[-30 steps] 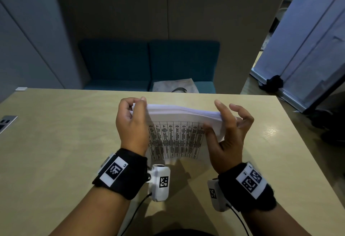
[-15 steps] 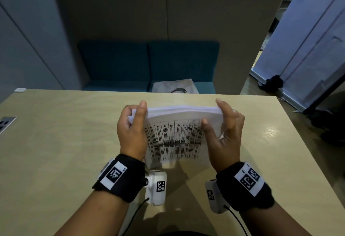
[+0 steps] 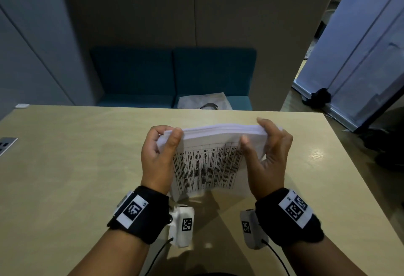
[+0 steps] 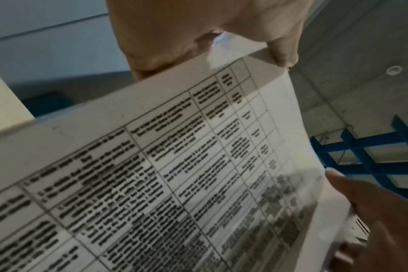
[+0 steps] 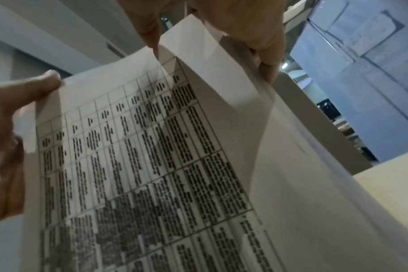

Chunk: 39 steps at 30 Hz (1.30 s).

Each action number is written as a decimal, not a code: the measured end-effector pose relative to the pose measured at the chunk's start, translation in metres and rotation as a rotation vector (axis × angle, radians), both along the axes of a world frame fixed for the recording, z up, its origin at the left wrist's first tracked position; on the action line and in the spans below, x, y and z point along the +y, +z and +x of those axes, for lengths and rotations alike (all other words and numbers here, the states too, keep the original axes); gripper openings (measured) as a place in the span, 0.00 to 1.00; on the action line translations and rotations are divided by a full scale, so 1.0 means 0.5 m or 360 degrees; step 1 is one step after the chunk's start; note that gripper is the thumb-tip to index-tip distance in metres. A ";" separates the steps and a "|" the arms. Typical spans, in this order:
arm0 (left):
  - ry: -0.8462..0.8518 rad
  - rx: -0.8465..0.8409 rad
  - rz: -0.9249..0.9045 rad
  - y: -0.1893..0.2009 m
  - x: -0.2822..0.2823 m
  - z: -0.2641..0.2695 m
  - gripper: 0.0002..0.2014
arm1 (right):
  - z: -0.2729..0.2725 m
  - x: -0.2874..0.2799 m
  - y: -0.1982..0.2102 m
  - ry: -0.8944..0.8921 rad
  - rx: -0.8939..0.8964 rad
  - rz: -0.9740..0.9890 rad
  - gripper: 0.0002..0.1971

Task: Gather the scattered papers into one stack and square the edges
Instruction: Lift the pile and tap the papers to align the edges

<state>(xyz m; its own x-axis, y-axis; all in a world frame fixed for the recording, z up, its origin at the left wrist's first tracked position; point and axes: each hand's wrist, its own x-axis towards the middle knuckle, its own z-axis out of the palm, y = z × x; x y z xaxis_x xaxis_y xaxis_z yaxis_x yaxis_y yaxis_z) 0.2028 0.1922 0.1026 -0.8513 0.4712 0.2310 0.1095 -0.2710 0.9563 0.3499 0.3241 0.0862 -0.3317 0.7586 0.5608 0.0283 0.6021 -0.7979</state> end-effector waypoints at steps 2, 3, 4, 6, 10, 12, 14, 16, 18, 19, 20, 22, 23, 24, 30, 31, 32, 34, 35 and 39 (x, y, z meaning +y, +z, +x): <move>0.0048 -0.0005 0.0016 0.005 0.005 0.005 0.27 | -0.001 -0.003 -0.001 0.0072 -0.0013 0.0160 0.22; 0.0089 -0.0006 0.0018 0.007 0.008 0.005 0.24 | -0.001 -0.002 -0.006 0.0055 -0.0013 0.0164 0.22; 0.0130 -0.0008 0.0018 0.008 0.010 0.005 0.21 | -0.002 -0.003 -0.004 0.0032 0.0014 0.0064 0.23; 0.0190 -0.0022 0.0011 0.012 0.015 0.003 0.18 | -0.002 -0.004 0.002 0.0015 0.0077 -0.0102 0.24; 0.0179 -0.0132 0.0063 0.010 0.008 -0.017 0.23 | 0.005 -0.006 -0.005 0.0166 0.0071 -0.0068 0.31; 0.0054 -0.0127 0.0076 0.000 0.000 -0.020 0.35 | 0.007 0.001 -0.011 0.0218 0.0197 -0.0594 0.35; -0.0105 -0.0122 -0.0016 -0.018 -0.007 -0.015 0.47 | 0.005 0.006 -0.023 0.0303 0.0224 -0.0896 0.24; -0.0250 -0.0170 -0.0126 -0.037 -0.014 -0.007 0.48 | 0.008 -0.002 -0.032 0.0421 0.0242 -0.0948 0.15; -0.0252 -0.0223 -0.0163 -0.046 -0.018 -0.010 0.45 | 0.012 -0.003 -0.036 0.0440 0.0274 -0.0914 0.18; -0.0231 -0.0248 -0.0152 -0.047 -0.018 -0.014 0.45 | 0.015 0.001 -0.037 0.0417 0.0273 -0.0927 0.22; -0.0225 -0.0267 -0.0140 -0.047 -0.020 -0.018 0.47 | 0.017 0.008 -0.038 0.0395 0.0237 -0.0964 0.26; -0.0288 -0.0277 -0.0172 -0.046 -0.022 -0.020 0.46 | 0.018 0.016 -0.035 0.0468 0.0118 -0.1093 0.27; -0.0329 -0.0267 -0.0206 -0.044 -0.022 -0.018 0.41 | 0.017 0.017 -0.035 0.0521 0.0105 -0.1137 0.23; -0.0345 -0.0246 -0.0232 -0.041 -0.021 -0.015 0.35 | 0.013 0.018 -0.034 0.0542 0.0129 -0.1162 0.20; -0.0223 -0.0141 -0.0106 -0.003 -0.013 0.006 0.20 | 0.010 0.023 -0.004 0.0483 0.0349 -0.1050 0.14; -0.0221 -0.0120 -0.0098 -0.002 -0.013 0.005 0.19 | 0.011 0.023 -0.002 0.0485 0.0358 -0.1036 0.14; -0.0231 -0.0102 -0.0103 -0.002 -0.014 0.005 0.19 | 0.011 0.023 -0.004 0.0484 0.0344 -0.1025 0.13; -0.0234 -0.0074 -0.0169 -0.004 -0.018 0.003 0.19 | 0.010 0.018 -0.010 0.0467 0.0284 -0.1025 0.13; -0.0231 -0.0058 -0.0205 -0.008 -0.018 0.002 0.20 | 0.008 0.015 -0.016 0.0448 0.0253 -0.1037 0.12; -0.0209 -0.0044 -0.0154 0.000 -0.014 -0.003 0.17 | 0.002 0.010 -0.011 0.0426 0.0289 -0.1025 0.12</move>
